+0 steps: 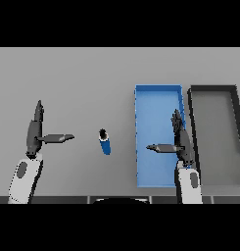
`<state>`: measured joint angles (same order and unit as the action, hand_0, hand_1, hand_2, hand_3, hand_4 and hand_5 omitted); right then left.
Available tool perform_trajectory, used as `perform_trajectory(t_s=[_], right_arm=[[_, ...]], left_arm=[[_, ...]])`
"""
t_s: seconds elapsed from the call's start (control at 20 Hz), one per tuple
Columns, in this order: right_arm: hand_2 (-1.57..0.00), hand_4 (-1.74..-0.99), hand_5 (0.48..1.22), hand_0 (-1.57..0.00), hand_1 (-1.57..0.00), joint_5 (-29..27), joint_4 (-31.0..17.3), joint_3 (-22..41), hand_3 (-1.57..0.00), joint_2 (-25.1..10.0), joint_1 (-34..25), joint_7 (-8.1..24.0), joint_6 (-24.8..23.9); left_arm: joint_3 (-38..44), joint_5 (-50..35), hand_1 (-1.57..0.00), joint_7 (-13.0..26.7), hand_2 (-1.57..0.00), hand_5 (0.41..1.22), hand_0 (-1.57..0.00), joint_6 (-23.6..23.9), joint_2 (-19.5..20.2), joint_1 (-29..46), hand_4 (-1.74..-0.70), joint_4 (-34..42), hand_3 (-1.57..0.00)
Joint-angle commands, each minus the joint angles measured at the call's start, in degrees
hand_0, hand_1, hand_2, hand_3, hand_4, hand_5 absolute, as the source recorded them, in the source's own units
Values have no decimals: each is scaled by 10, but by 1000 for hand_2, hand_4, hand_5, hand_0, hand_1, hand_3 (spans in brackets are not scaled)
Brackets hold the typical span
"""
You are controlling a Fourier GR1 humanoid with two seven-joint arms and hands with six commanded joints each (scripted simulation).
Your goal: Pick up the blue pipe and place it into the blue bin.
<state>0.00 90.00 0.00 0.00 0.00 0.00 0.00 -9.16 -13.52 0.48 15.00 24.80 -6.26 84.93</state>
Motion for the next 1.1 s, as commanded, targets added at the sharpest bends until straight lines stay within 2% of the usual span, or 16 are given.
perform_trajectory(t_s=[0.0,0.25,0.3,0.35,0.4,0.45,0.6,0.75,0.8,0.9,0.95,1.05], right_arm=[[1,-1222,603,1,1,0,0,0,1,0,0,0,0],[1,-1222,603,1,1,-3,-9,-7,1,-5,-2,-3,2],[1,-1222,603,1,1,28,7,11,1,-36,16,-35,16],[1,-1227,603,1,1,41,25,24,1,-53,33,-59,30],[1,-1230,601,1,1,52,40,33,1,-63,46,-65,36],[1,-1228,599,1,1,61,55,42,1,-67,51,-60,38],[1,-1230,595,1,1,69,57,46,1,-71,48,-37,37],[1,-1218,589,1,1,69,68,48,1,-76,56,-37,41],[1,-1216,587,1,1,69,70,50,1,-74,51,-27,41],[1,-1220,589,1,1,73,65,52,1,-73,46,-34,41],[1,-1225,595,1,1,71,69,49,1,-79,49,-50,45],[1,-1225,603,1,1,68,62,45,1,-83,43,-55,47]], left_arm=[[0,0,1,-3,1,586,1,0,0,0,-1006,0,1],[0,2,1,-8,1,586,1,2,-1,3,-1006,0,1],[-19,9,1,-43,1,586,1,-56,36,20,-1006,9,1],[-31,12,1,-62,1,588,1,-94,56,29,-1011,6,1],[-35,13,1,-75,1,588,1,-116,72,36,-1011,8,1],[-35,11,1,-76,1,588,1,-131,83,34,-1010,7,1],[-36,6,1,-84,1,587,1,-154,101,44,-1007,15,1],[-41,-16,1,-102,1,594,1,-195,106,46,-1023,15,1],[-50,-11,1,-101,1,587,1,-205,113,49,-1021,29,1],[-73,-3,1,-92,1,573,1,-225,118,50,-1024,48,1],[-82,-3,1,-87,1,565,1,-239,123,50,-1031,57,1],[-100,-1,1,-63,1,532,1,-253,129,53,-1040,81,1]])
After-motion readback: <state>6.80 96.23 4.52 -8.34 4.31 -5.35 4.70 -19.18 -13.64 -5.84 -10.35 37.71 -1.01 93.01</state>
